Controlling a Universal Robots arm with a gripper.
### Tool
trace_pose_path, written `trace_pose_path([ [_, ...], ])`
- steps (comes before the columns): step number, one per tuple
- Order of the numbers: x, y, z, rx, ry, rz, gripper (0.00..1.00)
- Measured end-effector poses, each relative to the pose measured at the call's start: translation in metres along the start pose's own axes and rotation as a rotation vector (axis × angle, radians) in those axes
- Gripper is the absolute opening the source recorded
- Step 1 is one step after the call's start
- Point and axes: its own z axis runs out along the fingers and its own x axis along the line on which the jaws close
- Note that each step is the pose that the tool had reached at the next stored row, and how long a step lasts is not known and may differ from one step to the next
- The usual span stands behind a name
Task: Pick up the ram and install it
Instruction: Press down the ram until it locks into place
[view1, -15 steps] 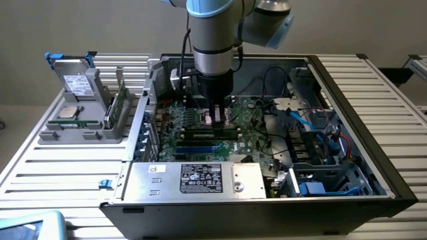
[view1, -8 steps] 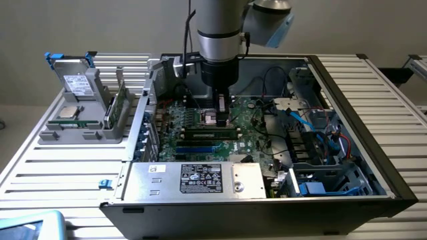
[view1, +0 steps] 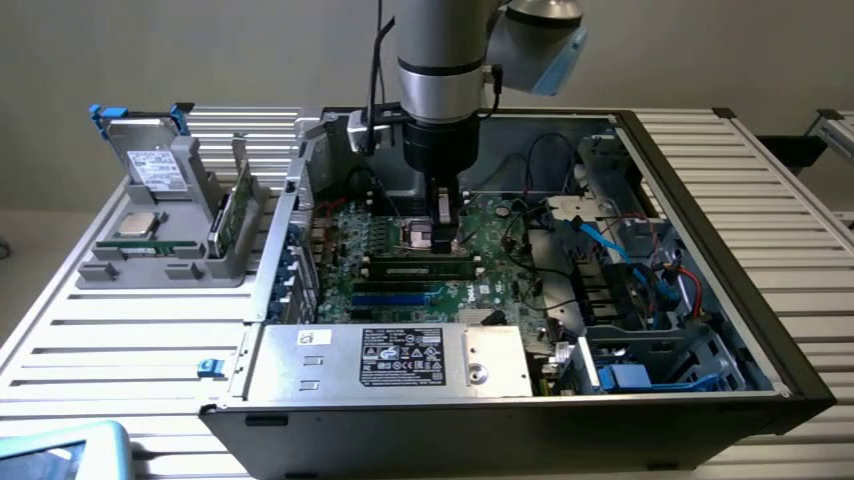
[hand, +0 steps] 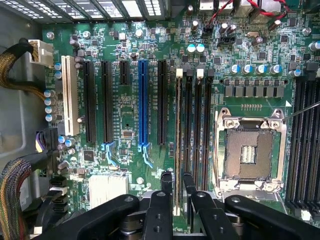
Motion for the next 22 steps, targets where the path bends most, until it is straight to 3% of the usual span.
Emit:
trace_pose_path([
  [5,0.000,0.0000,0.0000,-0.0001,0.0000,0.000,0.20],
  [7,0.000,0.0000,0.0000,-0.0001,0.0002,0.000,0.11],
  [9,0.000,-0.0011,0.0005,-0.0010,0.0054,0.000,0.11],
  [12,0.000,-0.0132,0.0034,-0.0055,0.0100,-0.001,0.11],
  [15,-0.001,-0.0194,0.0077,-0.0085,0.0095,-0.001,0.11],
  [22,-0.001,-0.0202,0.0163,-0.0316,0.0067,-0.003,0.11],
])
